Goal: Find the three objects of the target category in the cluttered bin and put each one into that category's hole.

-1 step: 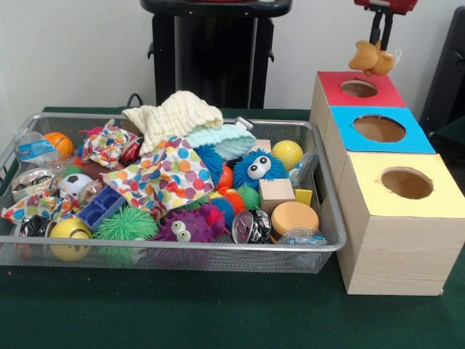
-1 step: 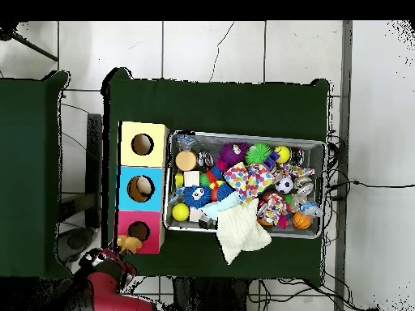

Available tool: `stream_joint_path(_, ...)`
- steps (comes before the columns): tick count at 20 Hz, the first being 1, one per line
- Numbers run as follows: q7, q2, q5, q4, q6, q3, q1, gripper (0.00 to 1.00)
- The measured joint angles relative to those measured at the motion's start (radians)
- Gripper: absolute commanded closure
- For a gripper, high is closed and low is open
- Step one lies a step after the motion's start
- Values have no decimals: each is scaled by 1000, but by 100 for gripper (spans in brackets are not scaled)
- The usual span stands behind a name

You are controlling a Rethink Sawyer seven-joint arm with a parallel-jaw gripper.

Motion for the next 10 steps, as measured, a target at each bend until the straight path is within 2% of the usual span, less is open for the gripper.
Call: stream_joint_path(10,0,-44,-40,25,0,24,-121,100)
